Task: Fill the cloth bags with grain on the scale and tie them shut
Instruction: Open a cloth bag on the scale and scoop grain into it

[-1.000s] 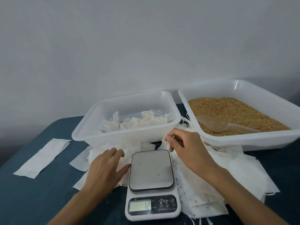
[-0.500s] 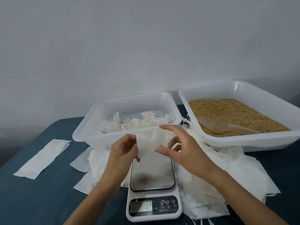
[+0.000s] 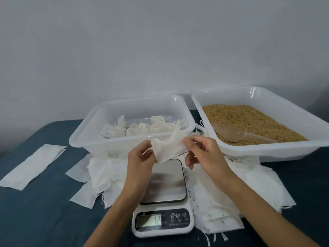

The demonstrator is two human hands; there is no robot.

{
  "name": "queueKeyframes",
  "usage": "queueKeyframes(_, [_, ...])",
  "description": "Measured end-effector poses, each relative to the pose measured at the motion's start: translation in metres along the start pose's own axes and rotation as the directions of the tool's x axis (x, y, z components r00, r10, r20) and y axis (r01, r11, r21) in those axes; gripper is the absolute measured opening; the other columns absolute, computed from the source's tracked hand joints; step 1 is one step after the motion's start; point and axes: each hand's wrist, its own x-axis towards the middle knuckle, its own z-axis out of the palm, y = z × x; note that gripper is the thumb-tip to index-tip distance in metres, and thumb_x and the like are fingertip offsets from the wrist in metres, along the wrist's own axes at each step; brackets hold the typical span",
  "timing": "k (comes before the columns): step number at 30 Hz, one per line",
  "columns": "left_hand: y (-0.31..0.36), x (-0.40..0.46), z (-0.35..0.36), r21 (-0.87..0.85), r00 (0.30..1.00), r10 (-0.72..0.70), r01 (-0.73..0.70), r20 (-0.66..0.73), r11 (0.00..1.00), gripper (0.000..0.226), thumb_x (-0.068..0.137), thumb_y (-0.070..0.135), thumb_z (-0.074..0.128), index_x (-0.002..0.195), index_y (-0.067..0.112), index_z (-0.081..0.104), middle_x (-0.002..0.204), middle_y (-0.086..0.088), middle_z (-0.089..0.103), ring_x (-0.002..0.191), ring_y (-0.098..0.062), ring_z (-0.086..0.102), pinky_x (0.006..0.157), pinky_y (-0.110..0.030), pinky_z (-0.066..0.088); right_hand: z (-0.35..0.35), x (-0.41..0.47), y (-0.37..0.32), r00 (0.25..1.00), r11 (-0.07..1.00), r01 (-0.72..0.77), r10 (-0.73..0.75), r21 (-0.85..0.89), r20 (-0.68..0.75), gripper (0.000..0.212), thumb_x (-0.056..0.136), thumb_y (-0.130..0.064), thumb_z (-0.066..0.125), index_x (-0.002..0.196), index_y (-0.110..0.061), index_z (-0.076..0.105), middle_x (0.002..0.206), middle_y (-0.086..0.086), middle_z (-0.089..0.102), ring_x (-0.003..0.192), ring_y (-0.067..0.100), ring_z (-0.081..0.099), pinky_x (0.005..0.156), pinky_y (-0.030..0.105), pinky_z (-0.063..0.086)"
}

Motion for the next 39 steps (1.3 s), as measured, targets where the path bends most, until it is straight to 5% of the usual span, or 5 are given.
queueKeyframes(5, [0.001, 0.002, -0.001, -0.025, 1.0, 0.024, -0.024, 0.006, 0.999, 0.048, 0.092, -0.015, 0.058, 0.116, 0.02, 0.08, 0.09, -0.005, 0.073, 0.07, -0.018, 0.047, 0.064, -0.023, 0.044, 0.002, 0.001, 0.005, 0.997, 0.999, -0.034, 0.034, -0.004, -0.076, 0.031, 0.103, -0.019, 0.055, 0.095, 0.009, 0.064, 0.071, 0.027, 0.064, 0.047, 0.019, 0.053, 0.044, 0.03, 0.046])
queueKeyframes(12, [0.004, 0.0, -0.001, 0.03, 0.995, 0.058, -0.056, -0.078, 0.998, 0.039, 0.091, -0.015, 0.058, 0.103, 0.015, 0.081, 0.082, -0.005, 0.072, 0.068, -0.014, 0.052, 0.064, -0.023, 0.044, 0.002, -0.002, 0.01, 0.931, 0.885, 0.173, -0.291, -0.433, -0.223, 0.012, 0.096, -0.029, 0.068, 0.105, -0.026, 0.06, 0.093, -0.008, 0.062, 0.066, 0.014, 0.059, 0.057, 0.021, 0.049])
queueKeyframes(18, [0.004, -0.01, 0.013, 0.27, 0.975, 0.219, -0.204, -0.026, 0.941, 0.032, 0.093, -0.008, 0.068, 0.096, 0.023, 0.074, 0.096, 0.009, 0.065, 0.073, -0.014, 0.066, 0.069, -0.026, 0.054, 0.015, -0.011, 0.008, 0.986, 0.947, 0.164, -0.155, -0.275, 0.054, 0.037, 0.083, -0.054, 0.075, 0.11, -0.036, 0.057, 0.094, -0.009, 0.072, 0.089, 0.013, 0.069, 0.067, 0.029, 0.058])
queueKeyframes(28, [0.004, -0.014, 0.017, 0.138, 0.989, 0.146, -0.147, 0.017, 0.98, 0.03, 0.093, -0.006, 0.07, 0.097, 0.022, 0.079, 0.093, 0.002, 0.069, 0.078, -0.016, 0.069, 0.073, -0.026, 0.057, 0.015, -0.013, 0.012, 0.928, 0.767, 0.357, -0.356, -0.533, 0.109, 0.025, 0.098, -0.018, 0.065, 0.097, -0.034, 0.046, 0.076, -0.006, 0.067, 0.074, 0.013, 0.07, 0.068, 0.036, 0.056])
queueKeyframes(39, [0.009, -0.007, 0.007, -0.113, 0.986, -0.148, 0.139, -0.074, 0.984, 0.056, 0.088, 0.034, 0.082, 0.133, 0.04, 0.05, 0.113, 0.006, 0.075, 0.102, -0.014, 0.073, 0.078, -0.022, 0.056, 0.004, -0.003, -0.001, 0.984, 0.988, 0.151, -0.152, 0.023, 0.093, 0.017, 0.097, 0.006, 0.057, 0.09, -0.009, 0.062, 0.078, 0.013, 0.072, 0.069, 0.018, 0.064, 0.069, 0.027, 0.054])
